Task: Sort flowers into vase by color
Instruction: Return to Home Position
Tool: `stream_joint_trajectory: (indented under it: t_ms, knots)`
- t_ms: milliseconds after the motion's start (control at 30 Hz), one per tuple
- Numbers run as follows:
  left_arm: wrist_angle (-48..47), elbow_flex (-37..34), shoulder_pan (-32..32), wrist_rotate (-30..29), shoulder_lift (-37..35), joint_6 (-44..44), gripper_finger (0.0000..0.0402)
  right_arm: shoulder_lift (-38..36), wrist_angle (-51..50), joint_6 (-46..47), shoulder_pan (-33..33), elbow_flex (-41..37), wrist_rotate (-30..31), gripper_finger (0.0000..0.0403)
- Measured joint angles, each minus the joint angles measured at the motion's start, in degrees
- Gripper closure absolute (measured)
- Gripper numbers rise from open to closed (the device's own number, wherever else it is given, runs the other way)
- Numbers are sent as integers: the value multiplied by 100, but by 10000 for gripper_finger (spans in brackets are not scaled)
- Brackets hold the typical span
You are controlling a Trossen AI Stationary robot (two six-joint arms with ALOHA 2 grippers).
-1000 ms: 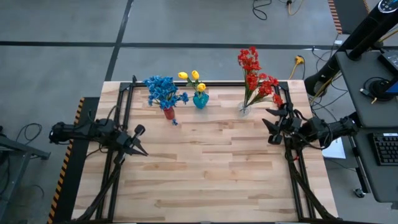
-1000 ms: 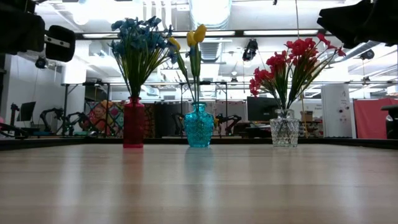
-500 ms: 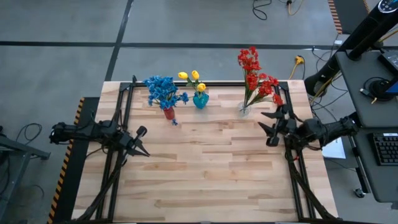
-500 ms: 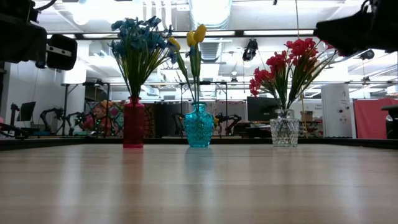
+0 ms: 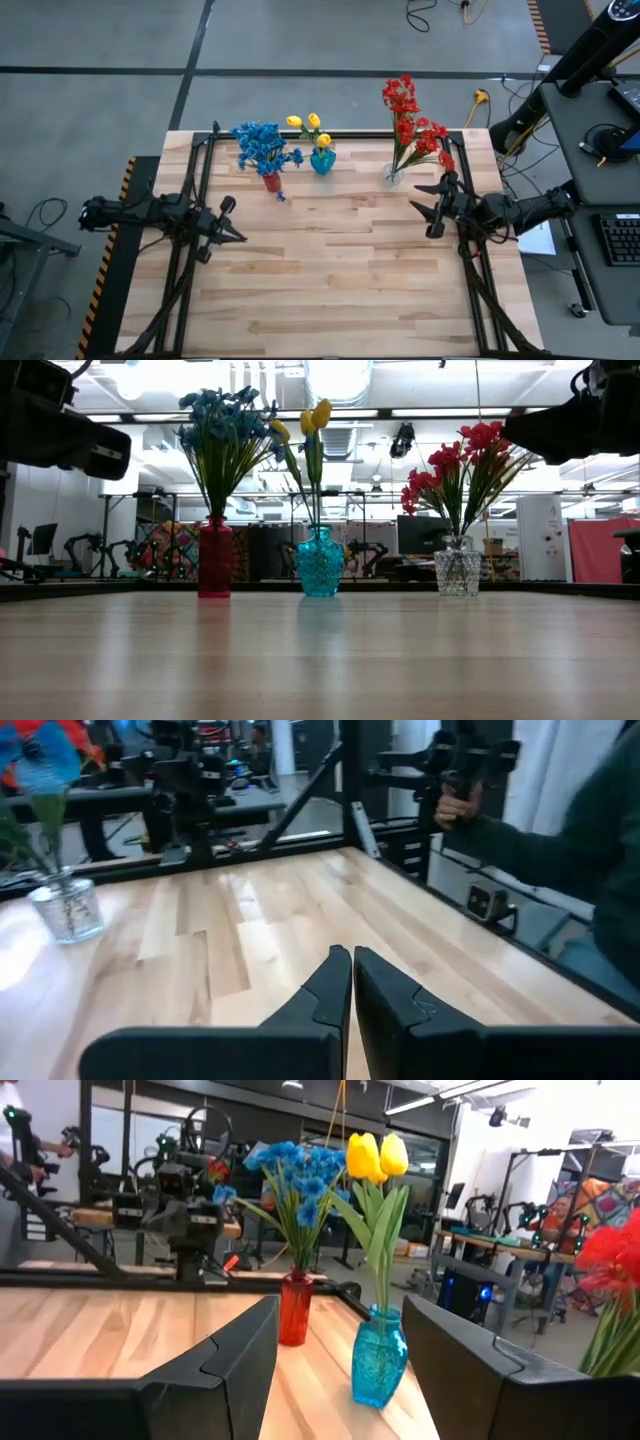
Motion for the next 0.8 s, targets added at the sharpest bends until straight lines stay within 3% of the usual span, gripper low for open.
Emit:
stream_joint_trajectory:
  t_ms: [800]
  knots:
    - [-4,-1,0,-82,122,-4,402,179,-27,-121,0,-2,0,197]
